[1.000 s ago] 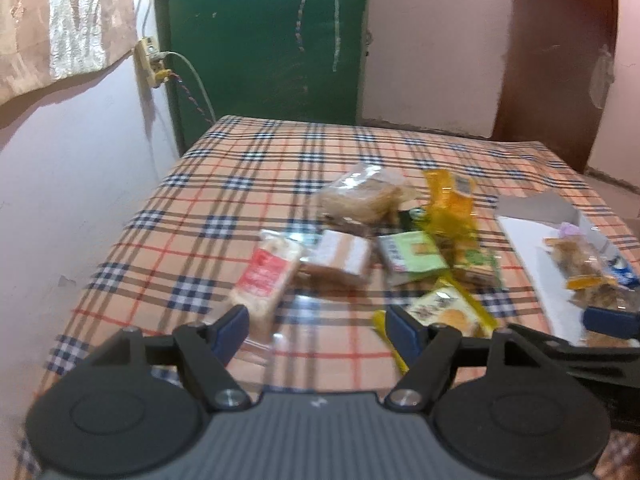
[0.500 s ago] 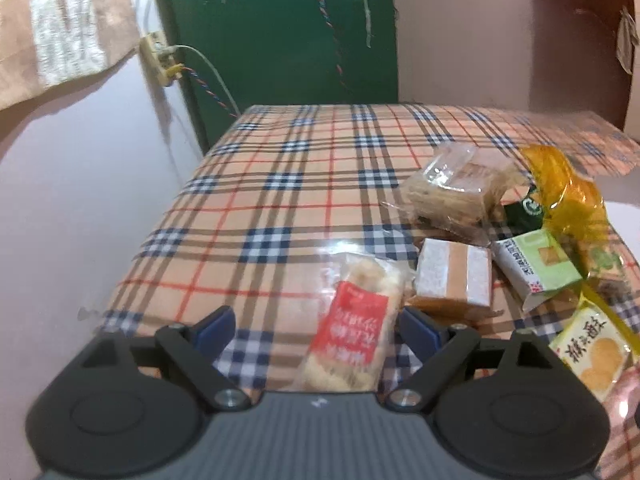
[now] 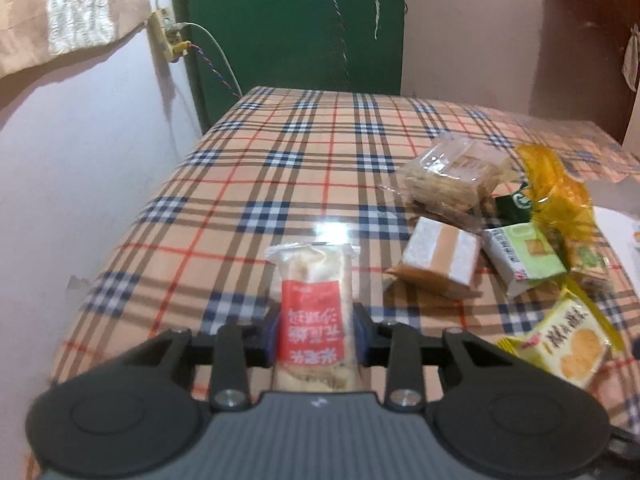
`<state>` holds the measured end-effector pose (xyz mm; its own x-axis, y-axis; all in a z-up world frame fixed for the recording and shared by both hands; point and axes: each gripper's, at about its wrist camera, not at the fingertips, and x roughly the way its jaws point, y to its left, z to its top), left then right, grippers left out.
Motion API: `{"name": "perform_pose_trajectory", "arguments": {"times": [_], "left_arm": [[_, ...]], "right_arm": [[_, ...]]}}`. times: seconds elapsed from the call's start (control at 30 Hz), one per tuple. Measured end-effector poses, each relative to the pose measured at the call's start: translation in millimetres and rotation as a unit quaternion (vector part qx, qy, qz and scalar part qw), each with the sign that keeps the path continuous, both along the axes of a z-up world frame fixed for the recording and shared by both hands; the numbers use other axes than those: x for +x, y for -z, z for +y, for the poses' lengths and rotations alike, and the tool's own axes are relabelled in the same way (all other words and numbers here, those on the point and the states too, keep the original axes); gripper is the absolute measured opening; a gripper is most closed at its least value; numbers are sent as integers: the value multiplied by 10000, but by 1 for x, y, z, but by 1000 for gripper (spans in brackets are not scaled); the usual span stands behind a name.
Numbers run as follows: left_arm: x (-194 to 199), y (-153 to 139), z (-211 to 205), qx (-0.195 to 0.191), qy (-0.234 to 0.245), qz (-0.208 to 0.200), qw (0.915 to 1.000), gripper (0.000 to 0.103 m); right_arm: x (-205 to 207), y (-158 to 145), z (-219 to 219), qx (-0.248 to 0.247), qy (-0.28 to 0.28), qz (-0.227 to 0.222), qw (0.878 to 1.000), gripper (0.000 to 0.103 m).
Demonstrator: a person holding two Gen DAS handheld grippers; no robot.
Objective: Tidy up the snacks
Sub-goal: 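Grasp the red-label pastry with the left tool while the right tool grasps the yellow cracker pack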
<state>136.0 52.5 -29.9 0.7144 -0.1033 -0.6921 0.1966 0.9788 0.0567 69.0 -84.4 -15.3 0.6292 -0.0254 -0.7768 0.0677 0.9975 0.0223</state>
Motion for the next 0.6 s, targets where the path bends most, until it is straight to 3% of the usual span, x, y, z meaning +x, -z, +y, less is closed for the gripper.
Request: {"name": "perform_pose_trajectory", "arguments": {"times": [0.13, 0.33, 0.5, 0.6], "left_arm": [[-21, -7, 6, -276, -3, -28, 9996, 33], [-34, -7, 15, -456, -15, -59, 9989, 33], [-35, -6, 16, -549, 21, -52, 9985, 33], [-35, -5, 16, -550, 28, -54, 9985, 33]], "right_arm": [[15, 6, 7, -157, -188, 4, 9997, 103], [33, 15, 5, -883, -983, 97, 9912, 103], [48, 21, -5, -580, -1493, 253, 9868, 103], [57, 28, -11, -217, -1460, 325, 9885, 103]]}}
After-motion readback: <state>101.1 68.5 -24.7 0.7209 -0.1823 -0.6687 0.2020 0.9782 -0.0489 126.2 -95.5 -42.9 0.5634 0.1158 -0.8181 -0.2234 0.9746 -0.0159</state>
